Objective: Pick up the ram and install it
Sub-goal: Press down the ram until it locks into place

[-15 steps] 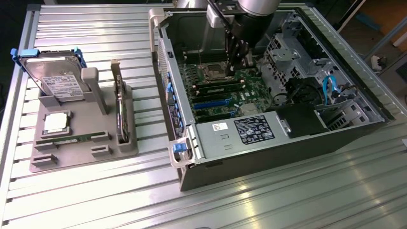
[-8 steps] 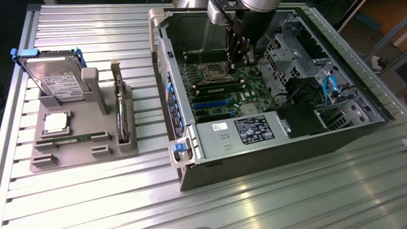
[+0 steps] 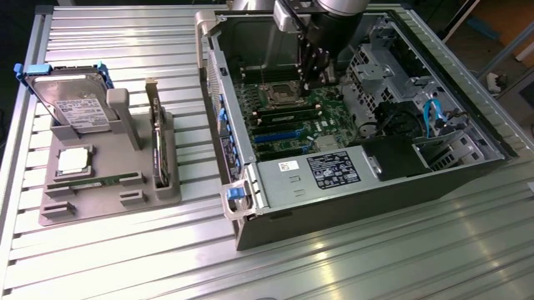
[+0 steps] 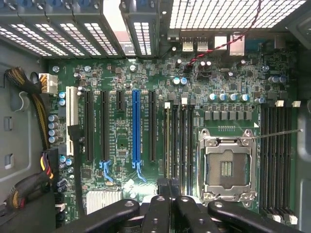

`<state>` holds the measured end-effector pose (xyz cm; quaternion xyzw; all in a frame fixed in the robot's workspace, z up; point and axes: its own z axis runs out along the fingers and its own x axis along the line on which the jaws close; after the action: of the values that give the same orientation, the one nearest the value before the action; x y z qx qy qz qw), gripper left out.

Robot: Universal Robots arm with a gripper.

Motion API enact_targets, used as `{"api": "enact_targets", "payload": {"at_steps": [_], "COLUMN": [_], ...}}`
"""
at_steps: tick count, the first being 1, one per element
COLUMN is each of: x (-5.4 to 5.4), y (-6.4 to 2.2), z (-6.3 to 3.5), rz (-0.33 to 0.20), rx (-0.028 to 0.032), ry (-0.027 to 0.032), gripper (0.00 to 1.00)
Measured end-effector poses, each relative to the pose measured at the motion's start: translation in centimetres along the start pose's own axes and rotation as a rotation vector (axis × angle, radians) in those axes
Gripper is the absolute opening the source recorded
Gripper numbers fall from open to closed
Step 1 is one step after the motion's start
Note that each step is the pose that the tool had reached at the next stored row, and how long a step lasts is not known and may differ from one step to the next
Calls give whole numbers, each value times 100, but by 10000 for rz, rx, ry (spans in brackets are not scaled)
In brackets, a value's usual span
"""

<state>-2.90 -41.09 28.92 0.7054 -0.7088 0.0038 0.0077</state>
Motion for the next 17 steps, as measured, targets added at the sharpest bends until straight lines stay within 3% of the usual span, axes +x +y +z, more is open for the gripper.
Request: {"api": "enact_targets", "payload": {"at_steps": [7, 17], "x": [-1, 1], "y": [-25, -24], "z": [-1, -85], "rz": [0, 0], "rx": [0, 1], "ry": [1, 4], "gripper": [11, 11]}}
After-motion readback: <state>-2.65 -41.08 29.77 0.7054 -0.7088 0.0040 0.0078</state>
